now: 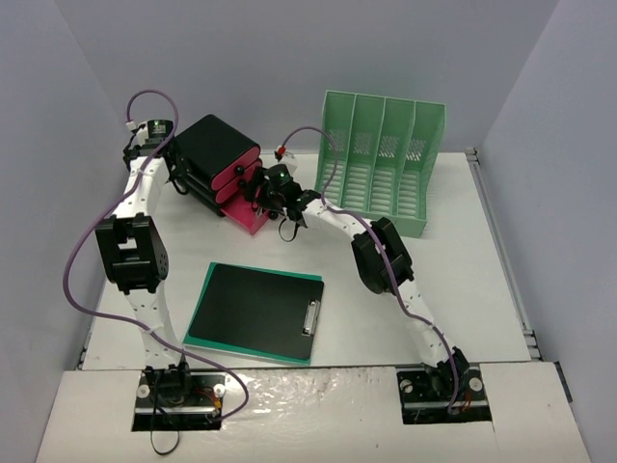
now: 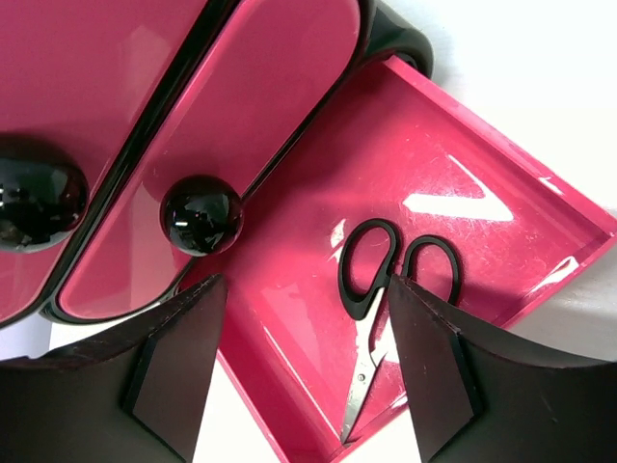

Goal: Organize the desk

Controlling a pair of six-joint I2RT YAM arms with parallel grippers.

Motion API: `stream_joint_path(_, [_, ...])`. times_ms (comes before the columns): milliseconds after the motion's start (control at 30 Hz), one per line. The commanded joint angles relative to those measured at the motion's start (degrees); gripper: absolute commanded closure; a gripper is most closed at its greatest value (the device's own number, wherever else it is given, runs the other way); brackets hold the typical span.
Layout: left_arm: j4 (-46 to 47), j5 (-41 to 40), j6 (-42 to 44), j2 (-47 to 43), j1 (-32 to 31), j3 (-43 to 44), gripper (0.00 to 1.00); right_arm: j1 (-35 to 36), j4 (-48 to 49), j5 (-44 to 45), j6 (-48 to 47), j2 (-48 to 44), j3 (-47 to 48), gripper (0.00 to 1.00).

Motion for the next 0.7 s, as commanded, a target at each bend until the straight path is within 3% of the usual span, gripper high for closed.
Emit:
stream_joint_path(0, [0.96,-1.10,0.77,-2.65,-0.28,2.35,0.10,0.01,1.28,-2.43,-3.35,-6.16,0.89,0.35])
stream_joint_path(267, [0.94,-1.16,0.77,-2.71,-0.34,2.43,0.10,0.21,-0.47,-5.92,-9.29,-12.11,-0.48,0.40])
stream_joint_path(667, [0.88,-1.18,0.77,-2.83,-0.28,2.46,0.10,0.77,-16.24,-0.63,-20.76,-17.28,-6.70,0.51])
